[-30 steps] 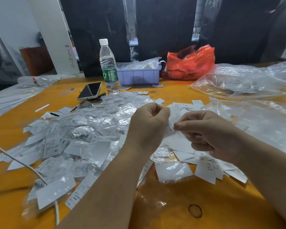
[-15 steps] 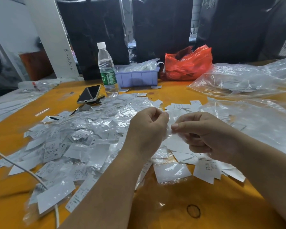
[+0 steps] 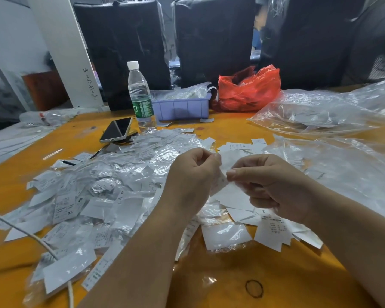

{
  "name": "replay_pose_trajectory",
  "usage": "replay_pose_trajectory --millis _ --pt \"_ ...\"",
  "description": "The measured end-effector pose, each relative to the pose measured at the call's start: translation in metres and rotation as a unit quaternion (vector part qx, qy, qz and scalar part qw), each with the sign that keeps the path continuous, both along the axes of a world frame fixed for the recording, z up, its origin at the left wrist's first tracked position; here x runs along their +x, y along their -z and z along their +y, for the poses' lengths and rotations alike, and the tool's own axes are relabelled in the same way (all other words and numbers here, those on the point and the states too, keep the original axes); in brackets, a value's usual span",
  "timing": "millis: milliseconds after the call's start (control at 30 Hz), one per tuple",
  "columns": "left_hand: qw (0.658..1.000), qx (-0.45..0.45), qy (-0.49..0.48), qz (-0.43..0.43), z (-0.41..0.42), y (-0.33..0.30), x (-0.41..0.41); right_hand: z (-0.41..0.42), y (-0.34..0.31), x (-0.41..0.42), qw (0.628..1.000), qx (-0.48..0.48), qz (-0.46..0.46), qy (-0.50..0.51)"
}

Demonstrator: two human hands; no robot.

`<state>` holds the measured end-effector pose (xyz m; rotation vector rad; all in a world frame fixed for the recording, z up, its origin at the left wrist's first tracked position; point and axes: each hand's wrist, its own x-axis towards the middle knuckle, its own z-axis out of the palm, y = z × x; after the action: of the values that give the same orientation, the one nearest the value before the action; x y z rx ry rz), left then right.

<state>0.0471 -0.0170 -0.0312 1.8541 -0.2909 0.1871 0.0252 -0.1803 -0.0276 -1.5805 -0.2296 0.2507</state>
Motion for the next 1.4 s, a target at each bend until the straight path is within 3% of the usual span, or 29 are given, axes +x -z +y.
replay_pose_trajectory --millis 333,567,1033,1167,1300,1400 --pt "0.999 -0.032 0.019 0.017 0.001 -0.004 -0.004 0.0 0.0 0.003 0.996 0.049 -0.008 0.079" --pt "0.998 0.021 0.06 0.02 0.001 -0.002 -0.005 -0.002 0.0 0.005 0.984 0.085 -0.028 0.155" --pt "0.994 0.018 0.084 0.066 0.001 -0.006 -0.004 -0.001 0.002 0.007 0.974 0.102 -0.047 0.199" --pt "0.99 -0.062 0.068 0.11 0.003 -0.008 -0.001 -0.003 0.002 0.008 0.973 0.127 -0.036 0.191" --pt "0.953 -0.224 0.07 0.189 0.005 -0.014 -0.001 -0.002 0.001 0.007 0.969 0.147 -0.03 0.195" --pt "0.93 -0.287 0.078 0.214 0.004 -0.014 -0.001 0.0 0.001 0.006 0.967 0.158 -0.034 0.196"
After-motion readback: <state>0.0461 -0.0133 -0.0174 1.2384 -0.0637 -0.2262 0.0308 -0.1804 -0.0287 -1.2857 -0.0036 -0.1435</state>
